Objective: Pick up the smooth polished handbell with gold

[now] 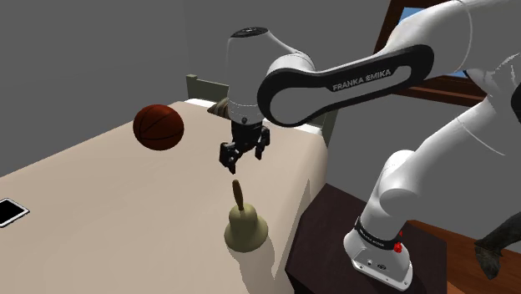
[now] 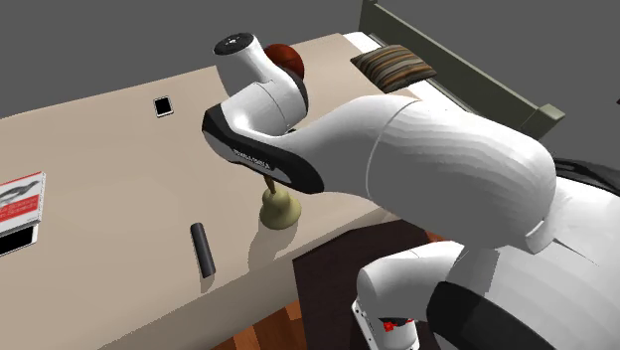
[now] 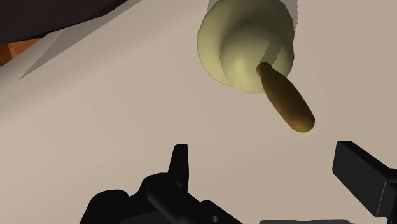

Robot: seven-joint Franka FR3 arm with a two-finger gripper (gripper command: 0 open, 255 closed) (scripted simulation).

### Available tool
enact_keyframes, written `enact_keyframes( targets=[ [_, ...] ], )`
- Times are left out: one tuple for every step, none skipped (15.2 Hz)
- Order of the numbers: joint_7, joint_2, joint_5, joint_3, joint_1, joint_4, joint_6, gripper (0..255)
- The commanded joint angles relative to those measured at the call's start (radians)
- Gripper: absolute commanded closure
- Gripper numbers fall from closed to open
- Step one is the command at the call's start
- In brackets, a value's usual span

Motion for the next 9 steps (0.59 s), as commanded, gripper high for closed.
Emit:
enact_keyframes(
  targets=[
    [0.071, 0.075, -0.019, 0.051, -0.007, 0.031, 0.026, 0],
    [0.105, 0.112, -0.032, 0.074, -0.010, 0.048, 0.036, 0],
    [0.106, 0.113, -0.032, 0.074, -0.009, 0.048, 0.036, 0],
    [0.109, 0.117, -0.034, 0.076, -0.010, 0.038, 0.049, 0],
    [0.112, 0.121, -0.035, 0.079, -0.010, 0.028, 0.063, 0],
    [0.115, 0.126, -0.037, 0.081, -0.010, 0.018, 0.077, 0],
    [0.118, 0.131, -0.040, 0.084, -0.011, 0.009, 0.091, 0],
    [0.121, 0.137, -0.042, 0.086, -0.011, 0.000, 0.105, 0],
    [0.125, 0.142, -0.045, 0.089, -0.012, -0.009, 0.118, 0]
  ],
)
